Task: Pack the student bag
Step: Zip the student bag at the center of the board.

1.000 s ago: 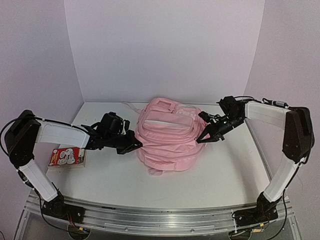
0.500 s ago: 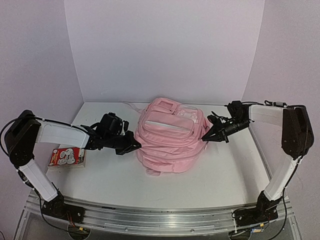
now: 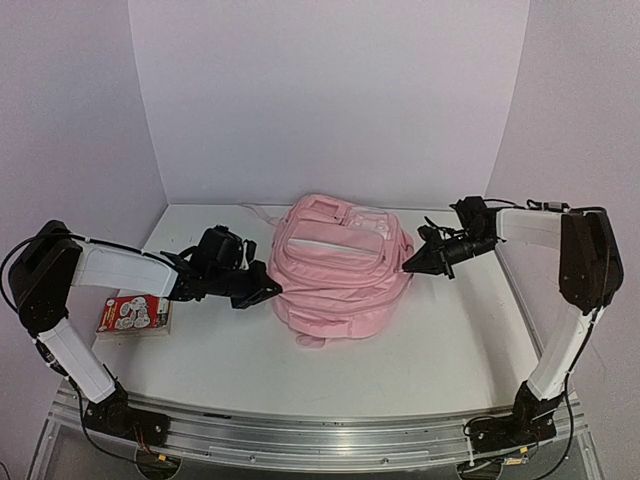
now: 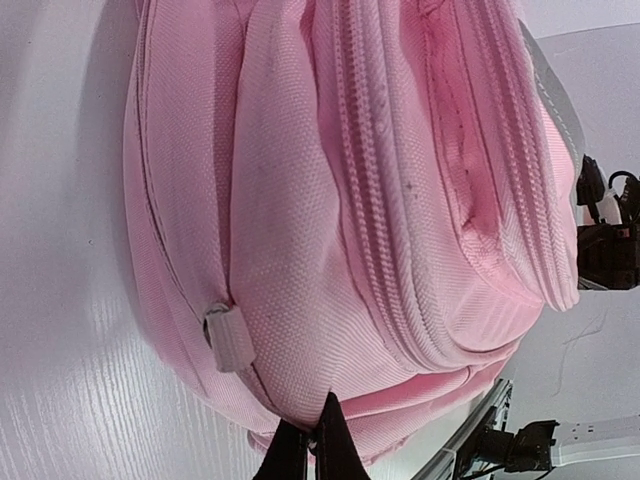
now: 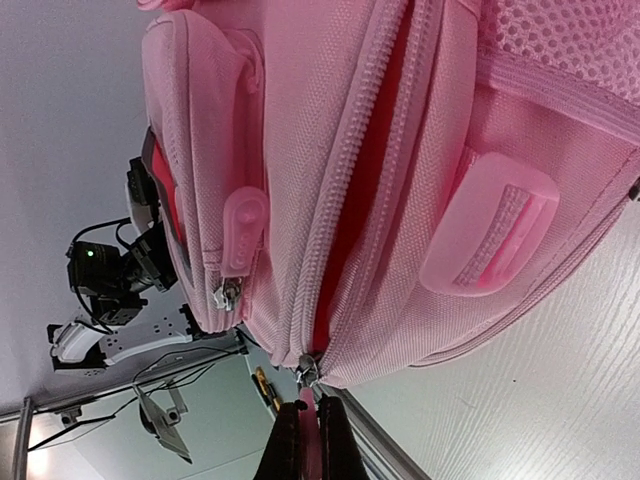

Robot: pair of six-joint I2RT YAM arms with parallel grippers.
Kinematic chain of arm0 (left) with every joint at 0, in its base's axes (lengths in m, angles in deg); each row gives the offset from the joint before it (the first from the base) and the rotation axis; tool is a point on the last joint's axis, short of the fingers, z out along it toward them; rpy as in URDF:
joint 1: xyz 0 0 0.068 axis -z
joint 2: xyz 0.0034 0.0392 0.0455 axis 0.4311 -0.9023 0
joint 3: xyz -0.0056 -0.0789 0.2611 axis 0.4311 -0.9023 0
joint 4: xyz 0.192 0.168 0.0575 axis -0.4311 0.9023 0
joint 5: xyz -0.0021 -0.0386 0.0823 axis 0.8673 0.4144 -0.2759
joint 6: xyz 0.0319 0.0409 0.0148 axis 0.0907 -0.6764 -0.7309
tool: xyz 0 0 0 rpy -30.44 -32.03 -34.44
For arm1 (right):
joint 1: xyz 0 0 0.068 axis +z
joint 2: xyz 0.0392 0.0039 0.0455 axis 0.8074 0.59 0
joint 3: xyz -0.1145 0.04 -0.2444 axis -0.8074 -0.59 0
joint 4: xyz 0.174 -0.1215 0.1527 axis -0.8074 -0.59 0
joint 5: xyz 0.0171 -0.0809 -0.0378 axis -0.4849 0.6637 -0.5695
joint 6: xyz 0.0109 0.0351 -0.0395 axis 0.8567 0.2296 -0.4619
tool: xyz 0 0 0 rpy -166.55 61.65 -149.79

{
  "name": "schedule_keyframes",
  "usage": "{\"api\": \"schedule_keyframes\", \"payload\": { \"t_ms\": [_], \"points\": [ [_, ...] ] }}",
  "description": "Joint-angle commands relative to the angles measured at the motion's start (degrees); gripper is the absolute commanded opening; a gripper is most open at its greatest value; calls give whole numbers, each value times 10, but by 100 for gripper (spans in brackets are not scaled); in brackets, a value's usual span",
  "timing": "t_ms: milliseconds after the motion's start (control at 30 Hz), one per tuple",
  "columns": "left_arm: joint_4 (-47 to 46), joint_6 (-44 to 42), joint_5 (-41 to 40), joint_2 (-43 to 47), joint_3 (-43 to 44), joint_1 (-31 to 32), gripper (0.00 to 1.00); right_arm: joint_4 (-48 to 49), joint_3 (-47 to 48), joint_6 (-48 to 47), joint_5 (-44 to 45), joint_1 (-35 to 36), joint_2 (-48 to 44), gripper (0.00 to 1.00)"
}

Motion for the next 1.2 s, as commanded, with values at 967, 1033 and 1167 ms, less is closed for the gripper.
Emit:
{"api": "schedule_keyframes", "payload": {
  "t_ms": [967,1033,1167],
  "points": [
    [182,-75,-168,48,-18,-87,0,105,9,-162,854,528,-41,57],
    [182,-78,-163,50,-20,-87,0,106,38,-149,897,546,-8,56],
    [181,-85,-157,56,-25,-87,0,106,63,-61,916,548,14,52]
  ]
}}
